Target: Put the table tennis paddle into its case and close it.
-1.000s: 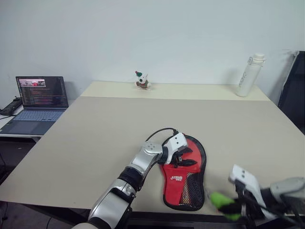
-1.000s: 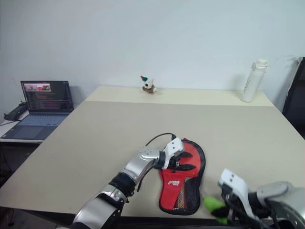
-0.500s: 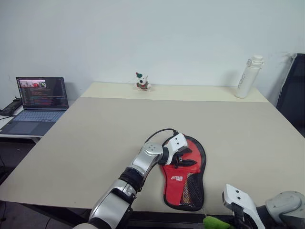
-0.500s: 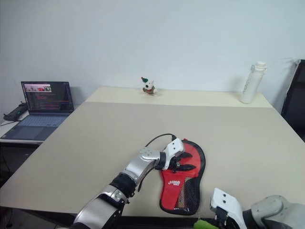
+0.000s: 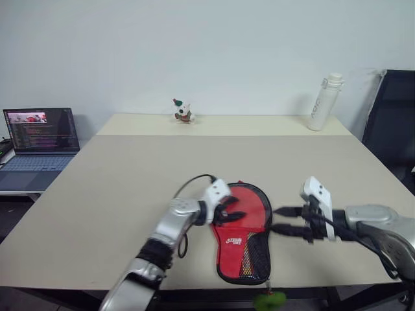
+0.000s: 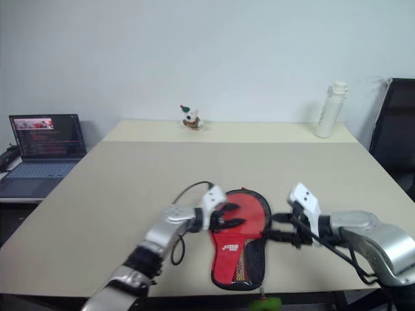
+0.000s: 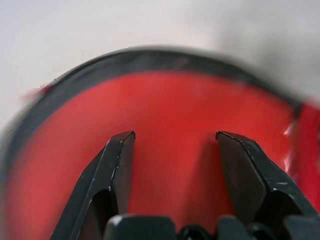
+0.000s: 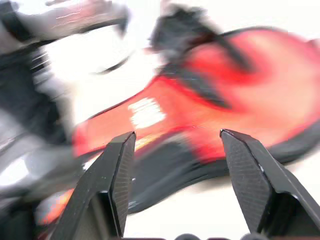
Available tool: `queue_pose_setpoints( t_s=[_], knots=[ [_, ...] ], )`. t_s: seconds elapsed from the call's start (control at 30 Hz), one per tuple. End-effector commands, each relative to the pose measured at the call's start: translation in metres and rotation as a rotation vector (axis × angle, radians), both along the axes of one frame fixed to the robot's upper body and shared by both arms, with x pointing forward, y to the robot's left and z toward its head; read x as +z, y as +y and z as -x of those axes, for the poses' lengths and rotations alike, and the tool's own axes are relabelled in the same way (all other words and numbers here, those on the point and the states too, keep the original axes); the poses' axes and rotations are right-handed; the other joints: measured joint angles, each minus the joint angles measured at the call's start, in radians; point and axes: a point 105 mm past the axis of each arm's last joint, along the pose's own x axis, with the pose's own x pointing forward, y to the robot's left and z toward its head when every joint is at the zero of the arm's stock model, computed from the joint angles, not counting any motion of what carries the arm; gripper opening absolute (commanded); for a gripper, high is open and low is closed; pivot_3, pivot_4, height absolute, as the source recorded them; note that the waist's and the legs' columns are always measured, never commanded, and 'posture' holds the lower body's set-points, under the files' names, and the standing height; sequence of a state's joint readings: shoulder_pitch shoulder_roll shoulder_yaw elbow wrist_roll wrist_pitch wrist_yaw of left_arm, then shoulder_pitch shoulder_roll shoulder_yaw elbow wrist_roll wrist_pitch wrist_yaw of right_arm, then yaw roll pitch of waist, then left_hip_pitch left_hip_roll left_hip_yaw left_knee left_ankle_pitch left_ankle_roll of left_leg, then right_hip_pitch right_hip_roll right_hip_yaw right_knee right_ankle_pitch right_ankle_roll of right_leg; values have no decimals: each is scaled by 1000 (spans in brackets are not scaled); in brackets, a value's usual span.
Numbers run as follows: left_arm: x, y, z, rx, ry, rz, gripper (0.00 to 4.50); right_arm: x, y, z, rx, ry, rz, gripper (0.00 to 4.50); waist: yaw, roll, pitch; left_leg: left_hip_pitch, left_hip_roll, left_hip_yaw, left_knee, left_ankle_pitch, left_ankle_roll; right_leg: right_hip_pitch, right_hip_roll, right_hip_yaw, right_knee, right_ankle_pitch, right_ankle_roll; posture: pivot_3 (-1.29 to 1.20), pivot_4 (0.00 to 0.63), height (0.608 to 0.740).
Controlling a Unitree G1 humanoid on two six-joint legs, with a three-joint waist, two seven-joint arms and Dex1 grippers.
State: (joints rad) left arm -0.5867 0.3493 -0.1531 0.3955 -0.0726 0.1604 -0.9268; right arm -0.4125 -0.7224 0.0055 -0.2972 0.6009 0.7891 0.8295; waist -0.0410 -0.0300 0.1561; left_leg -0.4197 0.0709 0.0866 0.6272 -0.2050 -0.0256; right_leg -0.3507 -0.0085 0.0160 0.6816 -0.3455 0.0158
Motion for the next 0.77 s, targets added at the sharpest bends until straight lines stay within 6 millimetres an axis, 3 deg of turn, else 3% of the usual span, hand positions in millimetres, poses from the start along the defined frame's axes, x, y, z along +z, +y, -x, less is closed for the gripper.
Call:
queue_pose_setpoints(
  t_s=[0.03, 0.17, 0.27, 0.47, 0.57, 0.77],
  knots=[
    [18, 41, 7, 110, -47, 64, 2815, 7, -3, -26, 0, -120, -54, 2940, 7, 2, 2, 0, 1, 0, 0, 0, -1, 0, 0, 0, 0, 0, 0, 0, 150, 740],
    [40, 69, 27, 196, -81, 146, 2815, -5, -1, -50, 33, -107, -39, 2940, 16, 4, 5, -3, 0, 3, 1, 1, -1, -2, -2, 0, 0, 0, -1, 0, 150, 740],
    [56, 72, 35, 233, -117, 179, 2815, -7, -9, -62, 51, -109, -20, 2940, 31, 4, 7, -5, -2, 1, 2, 0, 0, -2, -5, -2, 0, 0, 0, 0, 150, 740],
    [70, 73, 39, 244, -161, 155, 2815, -6, -42, -82, -14, -112, 34, 2940, 35, 4, 7, -5, -5, 1, 2, -1, 4, -1, -8, -2, 1, 1, 1, 0, 150, 740],
    [73, 70, 32, 218, -166, 140, 2815, -8, -51, -83, -26, -113, 58, 2940, 35, 4, 7, -5, -5, 1, 2, 0, 3, -2, -7, -2, 1, 1, 1, 0, 150, 740],
    [69, 78, 22, 243, -156, 167, 2815, -24, -54, -66, -25, -80, 114, 2940, 33, 5, 7, -5, -5, 2, 2, 1, 2, -2, -7, -1, 0, 1, 1, 0, 150, 740]
  ],
)
